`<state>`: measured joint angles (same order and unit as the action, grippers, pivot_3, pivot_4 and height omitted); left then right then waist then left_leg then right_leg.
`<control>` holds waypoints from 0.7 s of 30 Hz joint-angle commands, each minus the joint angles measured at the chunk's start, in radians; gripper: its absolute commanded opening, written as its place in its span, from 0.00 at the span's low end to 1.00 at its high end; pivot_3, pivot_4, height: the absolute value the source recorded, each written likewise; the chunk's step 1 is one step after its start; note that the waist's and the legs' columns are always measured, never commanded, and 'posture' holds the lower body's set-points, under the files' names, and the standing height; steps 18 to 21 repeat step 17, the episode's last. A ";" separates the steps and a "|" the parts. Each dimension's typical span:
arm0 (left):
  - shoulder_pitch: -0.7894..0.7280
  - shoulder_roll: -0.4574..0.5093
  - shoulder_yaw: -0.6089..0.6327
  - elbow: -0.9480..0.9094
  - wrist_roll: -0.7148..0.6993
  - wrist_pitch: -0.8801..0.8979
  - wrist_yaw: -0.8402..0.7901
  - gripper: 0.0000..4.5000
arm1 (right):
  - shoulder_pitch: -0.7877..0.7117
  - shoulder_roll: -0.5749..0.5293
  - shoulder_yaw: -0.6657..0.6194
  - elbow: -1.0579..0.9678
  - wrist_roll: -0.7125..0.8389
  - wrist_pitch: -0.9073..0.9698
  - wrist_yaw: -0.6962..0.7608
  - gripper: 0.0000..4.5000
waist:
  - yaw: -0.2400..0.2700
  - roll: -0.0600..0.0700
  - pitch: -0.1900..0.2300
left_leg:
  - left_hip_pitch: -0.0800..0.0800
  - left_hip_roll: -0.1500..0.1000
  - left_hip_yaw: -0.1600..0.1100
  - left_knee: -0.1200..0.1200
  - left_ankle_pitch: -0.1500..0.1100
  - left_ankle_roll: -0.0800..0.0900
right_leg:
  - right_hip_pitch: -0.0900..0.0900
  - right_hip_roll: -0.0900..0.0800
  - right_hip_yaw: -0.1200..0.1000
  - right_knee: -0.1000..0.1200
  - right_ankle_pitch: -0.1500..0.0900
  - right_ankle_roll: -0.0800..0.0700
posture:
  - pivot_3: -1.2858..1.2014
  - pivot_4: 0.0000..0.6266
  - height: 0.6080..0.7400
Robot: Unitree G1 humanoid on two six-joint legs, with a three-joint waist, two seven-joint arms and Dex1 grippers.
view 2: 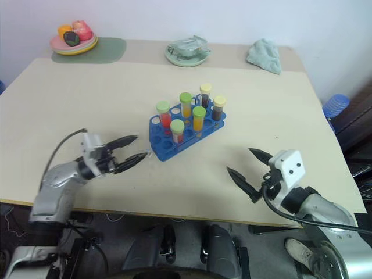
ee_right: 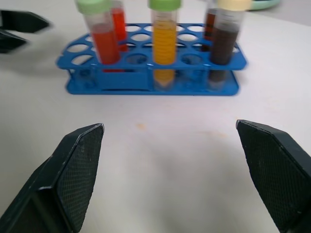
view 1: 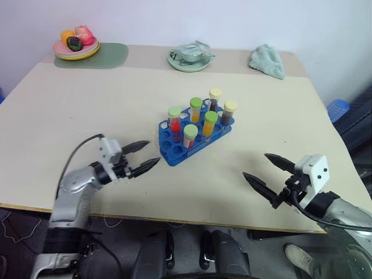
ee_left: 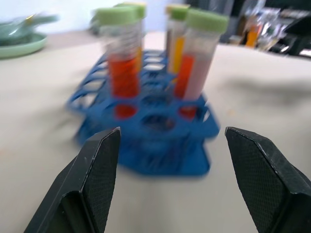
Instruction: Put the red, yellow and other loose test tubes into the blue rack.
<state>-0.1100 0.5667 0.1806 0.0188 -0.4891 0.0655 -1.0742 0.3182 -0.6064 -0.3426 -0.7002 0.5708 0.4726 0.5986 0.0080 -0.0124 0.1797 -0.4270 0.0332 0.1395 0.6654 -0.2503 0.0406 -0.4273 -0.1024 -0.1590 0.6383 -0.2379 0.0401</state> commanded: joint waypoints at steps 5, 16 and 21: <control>0.194 0.104 0.139 -0.143 -0.076 0.087 -0.006 0.78 | 0.016 -0.013 -0.082 0.093 -0.048 -0.143 0.080 1.00 | 0.006 0.001 0.000 | 0.000 0.000 0.000 -0.001 -0.002 -0.001 | 0.001 0.000 0.000 -0.005 -0.002 -0.003 | 0.52 0.24 1.00; 0.347 0.125 0.217 -0.306 -0.106 0.136 0.031 0.78 | -0.004 -0.068 -0.111 0.238 -0.033 -0.210 0.228 1.00 | -0.011 0.003 0.001 | 0.000 -0.001 0.001 -0.001 -0.006 -0.001 | 0.002 -0.001 0.000 -0.008 -0.001 -0.003 | 0.52 0.24 1.00; 0.350 0.127 0.215 -0.311 -0.103 0.141 0.039 0.78 | -0.006 -0.068 -0.111 0.239 -0.034 -0.209 0.232 1.00 | -0.011 0.003 0.001 | 0.000 0.000 0.001 -0.001 -0.006 -0.001 | 0.002 0.000 0.000 -0.008 -0.001 -0.003 | 0.52 0.24 1.00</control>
